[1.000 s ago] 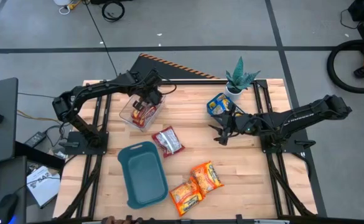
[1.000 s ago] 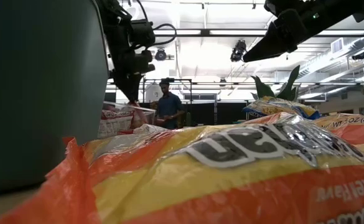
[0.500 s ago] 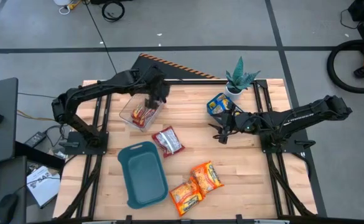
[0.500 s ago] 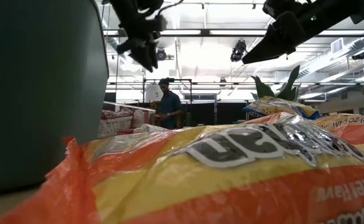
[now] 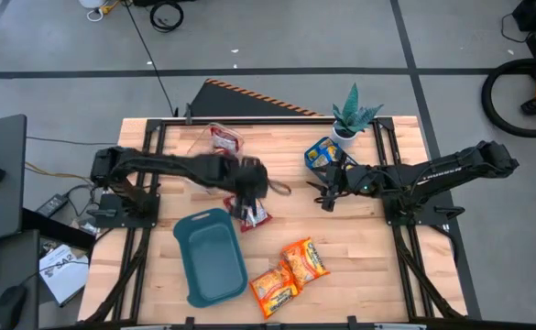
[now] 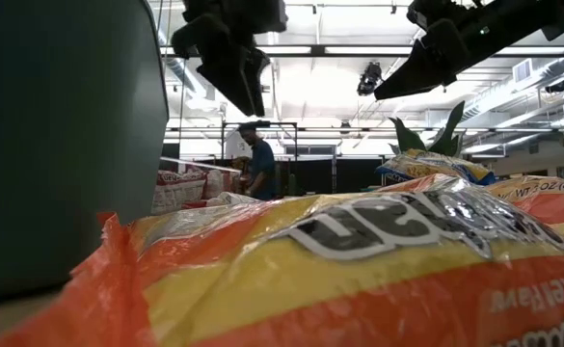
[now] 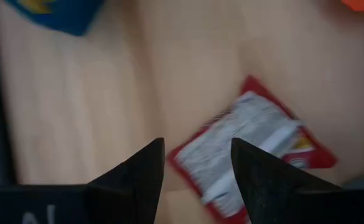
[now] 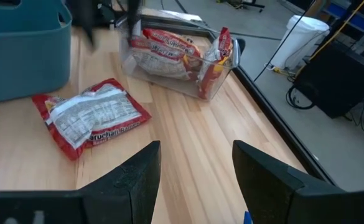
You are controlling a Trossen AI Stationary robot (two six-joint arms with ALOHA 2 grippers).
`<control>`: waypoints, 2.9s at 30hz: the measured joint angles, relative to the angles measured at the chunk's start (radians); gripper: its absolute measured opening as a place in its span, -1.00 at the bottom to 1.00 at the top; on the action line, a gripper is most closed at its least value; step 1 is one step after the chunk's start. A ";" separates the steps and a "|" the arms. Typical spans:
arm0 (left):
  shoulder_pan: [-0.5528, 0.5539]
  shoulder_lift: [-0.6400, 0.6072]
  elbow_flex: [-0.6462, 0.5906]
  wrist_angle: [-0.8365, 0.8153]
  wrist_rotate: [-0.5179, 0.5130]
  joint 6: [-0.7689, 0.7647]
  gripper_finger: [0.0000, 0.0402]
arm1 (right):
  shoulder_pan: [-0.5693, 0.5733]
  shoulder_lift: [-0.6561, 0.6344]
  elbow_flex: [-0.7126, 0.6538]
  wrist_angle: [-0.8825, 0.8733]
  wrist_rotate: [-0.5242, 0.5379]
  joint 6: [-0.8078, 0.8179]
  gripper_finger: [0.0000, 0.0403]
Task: Sort Maruchan noodles
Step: Put the red noodle pack into the transparent bin
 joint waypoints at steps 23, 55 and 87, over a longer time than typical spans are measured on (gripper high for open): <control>-0.061 0.250 0.006 -0.073 0.016 0.121 -0.16 | -0.008 0.000 0.000 -0.002 -0.011 0.017 0.01; -0.035 0.367 0.128 -0.173 0.038 0.274 -0.30 | -0.009 0.000 -0.001 -0.011 -0.022 0.023 0.01; 0.016 0.086 0.127 -0.257 -0.040 0.120 -0.99 | -0.007 0.000 -0.001 -0.018 -0.022 0.038 0.01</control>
